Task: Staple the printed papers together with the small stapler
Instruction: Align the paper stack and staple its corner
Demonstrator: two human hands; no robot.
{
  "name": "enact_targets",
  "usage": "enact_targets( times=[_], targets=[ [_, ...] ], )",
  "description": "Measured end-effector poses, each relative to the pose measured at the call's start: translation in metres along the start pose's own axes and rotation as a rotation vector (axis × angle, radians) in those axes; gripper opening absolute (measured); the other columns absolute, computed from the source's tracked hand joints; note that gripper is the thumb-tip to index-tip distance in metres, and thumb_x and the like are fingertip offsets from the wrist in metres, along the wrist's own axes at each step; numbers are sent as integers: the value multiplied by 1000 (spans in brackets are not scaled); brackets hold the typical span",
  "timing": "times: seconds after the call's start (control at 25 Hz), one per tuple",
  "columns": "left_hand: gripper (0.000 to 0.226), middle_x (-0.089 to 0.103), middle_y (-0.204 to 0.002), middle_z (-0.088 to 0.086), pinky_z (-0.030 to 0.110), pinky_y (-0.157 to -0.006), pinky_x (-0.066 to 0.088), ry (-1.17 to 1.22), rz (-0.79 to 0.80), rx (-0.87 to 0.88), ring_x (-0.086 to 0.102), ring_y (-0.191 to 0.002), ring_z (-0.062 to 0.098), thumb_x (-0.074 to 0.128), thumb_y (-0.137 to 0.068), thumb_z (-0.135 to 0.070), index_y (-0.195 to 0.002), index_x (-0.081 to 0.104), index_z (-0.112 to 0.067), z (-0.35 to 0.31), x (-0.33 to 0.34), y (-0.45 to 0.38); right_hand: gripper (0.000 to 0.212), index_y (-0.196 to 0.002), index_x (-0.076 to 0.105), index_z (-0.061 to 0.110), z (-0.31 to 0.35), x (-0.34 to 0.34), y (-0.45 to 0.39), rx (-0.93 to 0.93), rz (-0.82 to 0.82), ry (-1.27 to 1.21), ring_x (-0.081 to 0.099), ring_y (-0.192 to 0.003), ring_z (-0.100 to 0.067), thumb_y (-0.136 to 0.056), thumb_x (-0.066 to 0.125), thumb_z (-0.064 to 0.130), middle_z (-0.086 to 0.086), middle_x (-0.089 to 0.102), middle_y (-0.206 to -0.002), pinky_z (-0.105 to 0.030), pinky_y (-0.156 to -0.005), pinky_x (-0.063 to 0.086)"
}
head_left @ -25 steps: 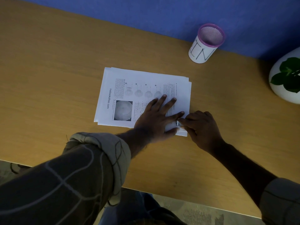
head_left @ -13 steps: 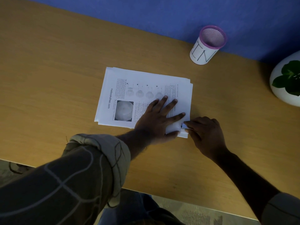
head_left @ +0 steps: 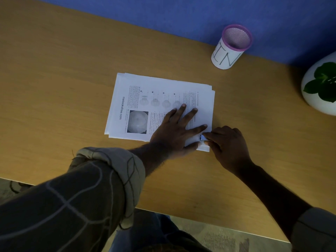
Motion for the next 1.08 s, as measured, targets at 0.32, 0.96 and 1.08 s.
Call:
enact_targets(
  times=[0.32, 0.96, 1.08],
  targets=[
    [62, 14, -169, 9, 59, -122, 16, 6, 21, -5, 10, -155, 40, 35, -93, -67, -151, 32, -45, 1, 0, 0, 29, -103, 73, 9, -1, 0, -4, -106, -11, -6, 69, -77, -26, -75, 79, 8, -7, 75, -89, -35, -74, 47],
    [63, 13, -169, 8, 58, -123, 17, 20, 47, -13, 8, -155, 39, 34, -93, -67, -152, 31, -45, 0, -3, 0, 19, -103, 74, 11, -1, 4, -1, -198, -58, -16, 69, -84, -24, -87, 66, 17, -5, 74, -93, -30, -80, 39],
    [59, 14, -169, 8, 57, -123, 17, 28, 48, -10, 8, -155, 39, 34, -96, -60, -152, 30, -44, 0, -6, 1, 25, -103, 74, 13, -1, 5, 2, -178, -87, -9, 67, -86, -22, -88, 57, 24, -3, 74, -93, -27, -82, 34]
  ],
)
Point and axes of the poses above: each hand's wrist, its own y-axis away from the middle knuckle, its own x-axis out of the palm, z = x × y, the point moved 8 cm from there along -y, towards the middle knuckle
